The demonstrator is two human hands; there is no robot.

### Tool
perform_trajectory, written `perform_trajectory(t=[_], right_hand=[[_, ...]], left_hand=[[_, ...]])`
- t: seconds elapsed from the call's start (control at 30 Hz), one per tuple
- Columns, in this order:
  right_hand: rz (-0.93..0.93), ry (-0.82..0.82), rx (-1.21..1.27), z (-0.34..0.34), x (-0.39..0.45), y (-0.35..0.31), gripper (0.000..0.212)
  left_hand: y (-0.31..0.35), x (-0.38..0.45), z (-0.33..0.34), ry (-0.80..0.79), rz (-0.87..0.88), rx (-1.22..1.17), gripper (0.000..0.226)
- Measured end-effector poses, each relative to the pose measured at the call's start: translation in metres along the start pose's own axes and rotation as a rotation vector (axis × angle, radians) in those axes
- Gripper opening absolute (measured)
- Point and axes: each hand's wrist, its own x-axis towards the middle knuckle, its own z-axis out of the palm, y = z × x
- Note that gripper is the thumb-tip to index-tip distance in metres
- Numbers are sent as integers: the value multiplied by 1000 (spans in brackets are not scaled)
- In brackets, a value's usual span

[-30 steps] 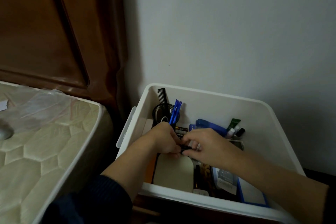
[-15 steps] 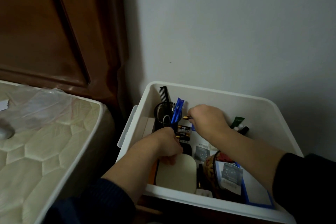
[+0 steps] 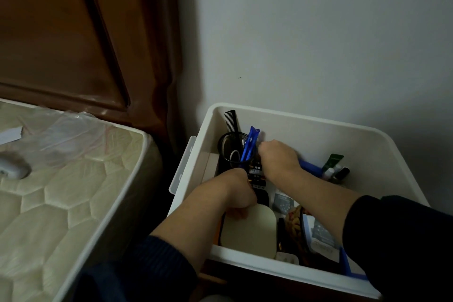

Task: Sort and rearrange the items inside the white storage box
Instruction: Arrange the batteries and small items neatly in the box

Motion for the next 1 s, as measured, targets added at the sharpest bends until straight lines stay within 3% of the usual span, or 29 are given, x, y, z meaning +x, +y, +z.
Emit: perform_trajectory(t=[0.27,0.4,0.6,0.77,1.0], right_hand=[[40,-71,275,-39,-27,21,33],[41,-60,453,-64,-68,55,24],[-73,-361,367,-42,-122,56,13],[-227,-426,205,-27,-121,50,49],[-320,-371,-41,-16,-109,38,47]], left_hand=[[0,-2,1,-2,29,12,26],[1,-3,2,3,29,49,26],[4,-8,1,-34,73,155,12],[2,-6,1,-31,98,190,16],[2,-2,2,-35,91,194,9]])
